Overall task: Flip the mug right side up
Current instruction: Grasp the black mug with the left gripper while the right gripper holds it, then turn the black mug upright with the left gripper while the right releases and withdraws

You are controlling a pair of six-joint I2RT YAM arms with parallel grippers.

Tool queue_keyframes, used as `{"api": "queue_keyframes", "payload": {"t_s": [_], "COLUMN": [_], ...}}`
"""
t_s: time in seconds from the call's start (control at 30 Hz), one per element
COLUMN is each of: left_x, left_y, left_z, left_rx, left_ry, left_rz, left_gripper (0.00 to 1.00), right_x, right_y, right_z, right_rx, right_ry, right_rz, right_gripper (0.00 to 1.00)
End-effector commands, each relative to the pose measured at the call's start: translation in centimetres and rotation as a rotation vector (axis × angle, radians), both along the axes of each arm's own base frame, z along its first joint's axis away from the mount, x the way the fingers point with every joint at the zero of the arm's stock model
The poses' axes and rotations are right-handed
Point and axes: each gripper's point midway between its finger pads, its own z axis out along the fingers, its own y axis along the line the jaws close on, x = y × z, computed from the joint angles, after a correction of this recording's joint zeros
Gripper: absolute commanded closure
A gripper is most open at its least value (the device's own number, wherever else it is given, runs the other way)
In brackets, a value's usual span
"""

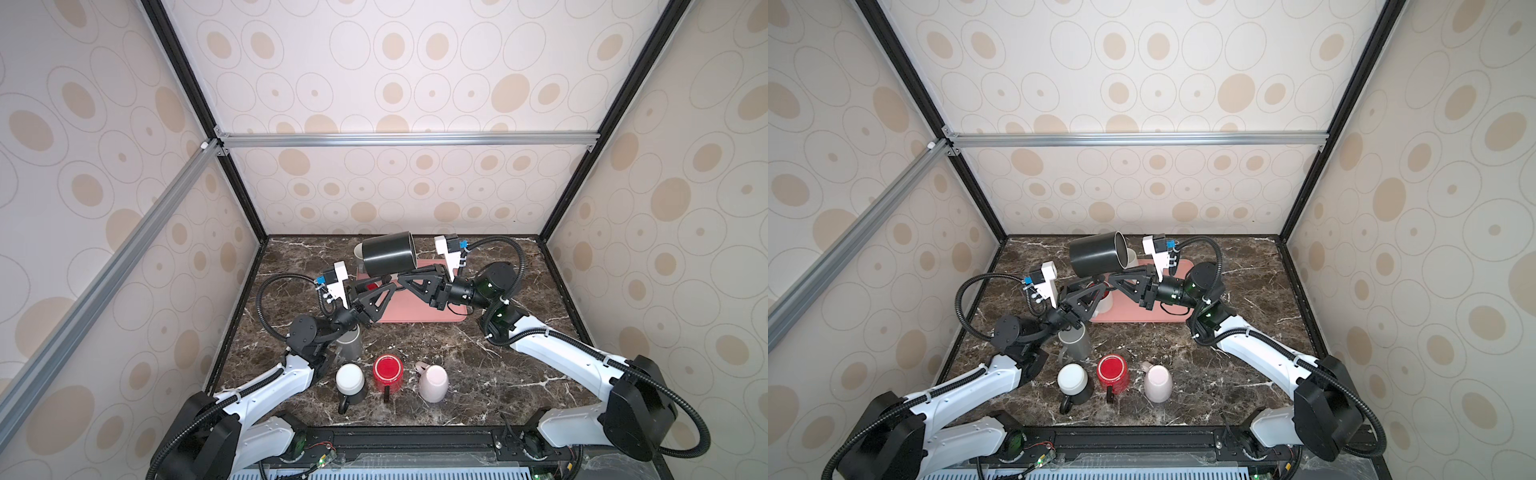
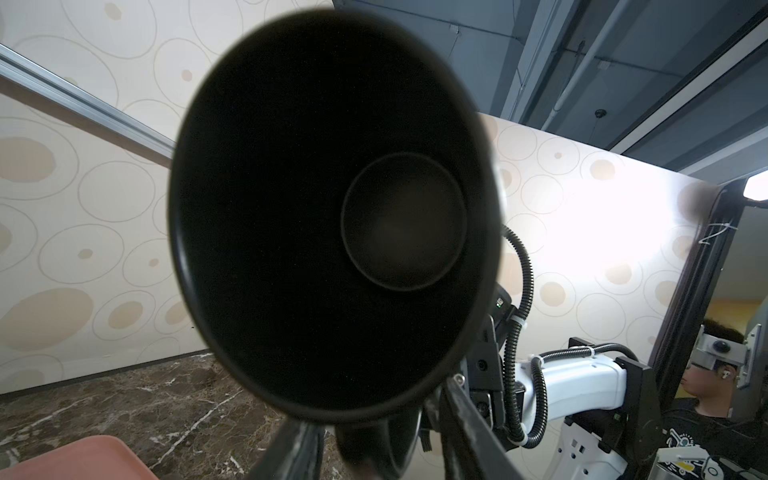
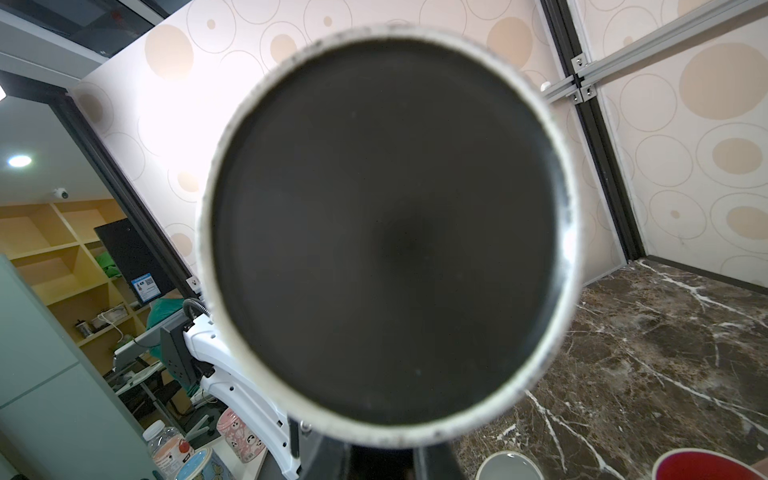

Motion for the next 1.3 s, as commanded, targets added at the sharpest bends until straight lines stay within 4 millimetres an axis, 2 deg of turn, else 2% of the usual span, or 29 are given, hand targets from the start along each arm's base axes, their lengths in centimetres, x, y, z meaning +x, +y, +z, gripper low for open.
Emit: {"api": "queue_keyframes", "payload": {"t_s": [0.0, 0.13, 0.43, 0.5, 0.57, 0.73, 0.8, 1.03, 1.27], "left_x": [-1.5, -1.5, -1.0, -0.6, -0.2, 0.7, 1.2, 2.8, 4.6], "left_y": [0.9, 0.8, 0.6, 0.4, 0.3, 0.6, 0.5, 0.9, 0.8], "left_z": [3.5, 3.6, 3.5, 3.5, 3.3, 2.9, 2.7, 1.8, -0.2], "left_rx": [-0.065, -0.066, -0.057, -0.044, -0.024, 0.014, 0.044, 0.149, 0.292], "left_ry": [-0.097, -0.094, -0.072, -0.059, -0.044, -0.015, 0.004, 0.05, 0.125], "left_rz": [-0.02, -0.022, -0.02, -0.01, 0.005, 0.064, 0.094, 0.201, 0.274], "left_gripper": [0.61, 0.69, 1.0, 1.0, 1.0, 1.0, 1.0, 1.0, 1.0], "right_x": [-1.0, -0.8, -1.0, -0.9, -0.5, -0.2, 0.1, 0.9, 2.2], "right_y": [-0.6, -0.3, 0.4, 0.4, 0.3, -0.2, -0.6, -3.3, -6.1], "right_z": [3.9, 3.5, 3.2, 3.1, 2.8, 1.8, 1.5, 0.1, -1.7], "right_rx": [0.092, 0.087, 0.071, 0.066, 0.05, 0.01, 0.003, -0.067, -0.17], "right_ry": [-0.132, -0.12, -0.118, -0.116, -0.103, -0.089, -0.086, -0.084, -0.057], "right_rz": [-0.004, -0.003, 0.004, -0.008, -0.034, -0.088, -0.123, -0.315, -0.506], "right_gripper": [1.0, 1.0, 1.0, 1.0, 0.94, 0.6, 0.52, 0.48, 0.47]}}
